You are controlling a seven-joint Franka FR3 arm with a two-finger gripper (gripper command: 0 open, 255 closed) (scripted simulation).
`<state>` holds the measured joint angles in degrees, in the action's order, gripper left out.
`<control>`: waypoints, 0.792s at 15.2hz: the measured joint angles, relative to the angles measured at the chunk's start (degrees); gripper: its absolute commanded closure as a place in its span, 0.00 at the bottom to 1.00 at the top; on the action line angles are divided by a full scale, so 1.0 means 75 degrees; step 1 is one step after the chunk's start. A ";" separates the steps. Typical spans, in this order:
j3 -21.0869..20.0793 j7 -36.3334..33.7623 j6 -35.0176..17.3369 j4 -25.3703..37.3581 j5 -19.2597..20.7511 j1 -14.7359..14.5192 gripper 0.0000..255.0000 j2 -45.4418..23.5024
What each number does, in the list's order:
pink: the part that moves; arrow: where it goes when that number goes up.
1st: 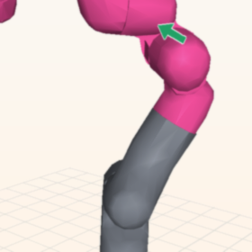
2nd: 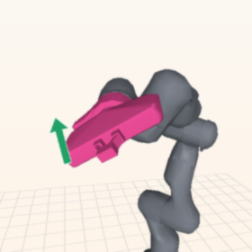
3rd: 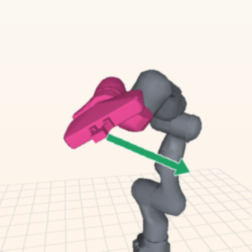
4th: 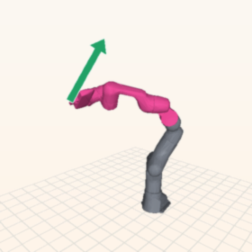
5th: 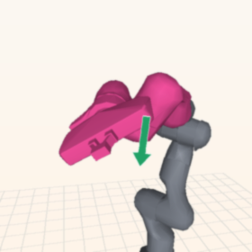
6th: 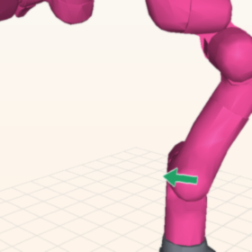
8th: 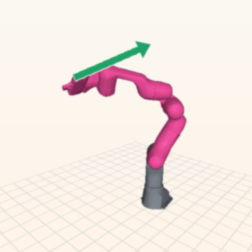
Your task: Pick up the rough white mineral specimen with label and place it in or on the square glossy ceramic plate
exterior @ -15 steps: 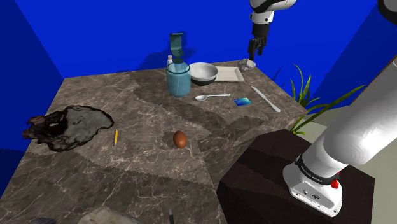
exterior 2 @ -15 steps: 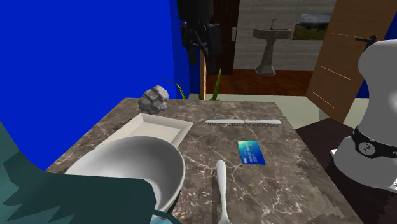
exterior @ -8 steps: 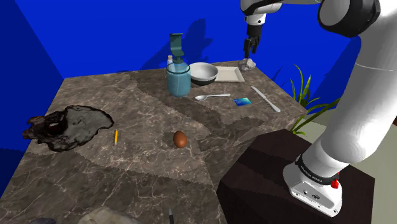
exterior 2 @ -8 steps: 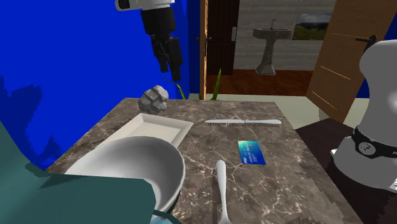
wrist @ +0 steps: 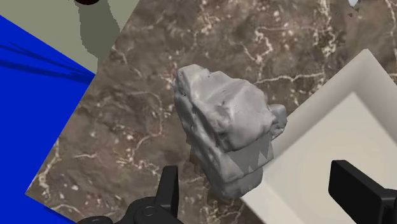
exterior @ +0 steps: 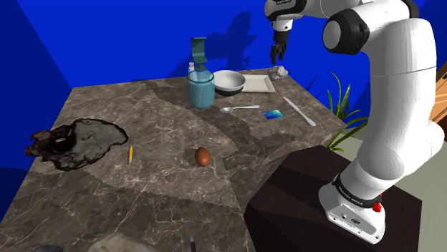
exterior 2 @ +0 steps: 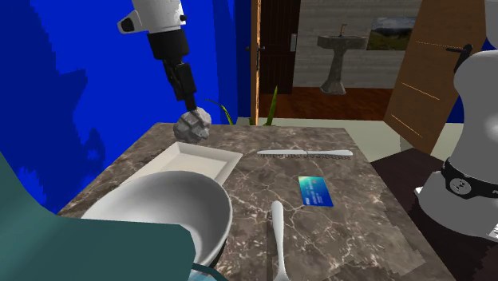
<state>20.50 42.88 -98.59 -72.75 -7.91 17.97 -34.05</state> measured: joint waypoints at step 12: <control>-0.0022 0.0065 -0.0614 -0.0530 -0.0043 -0.0008 0.00 -0.0088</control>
<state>20.34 43.37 -103.19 -76.72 -8.24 17.91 -34.71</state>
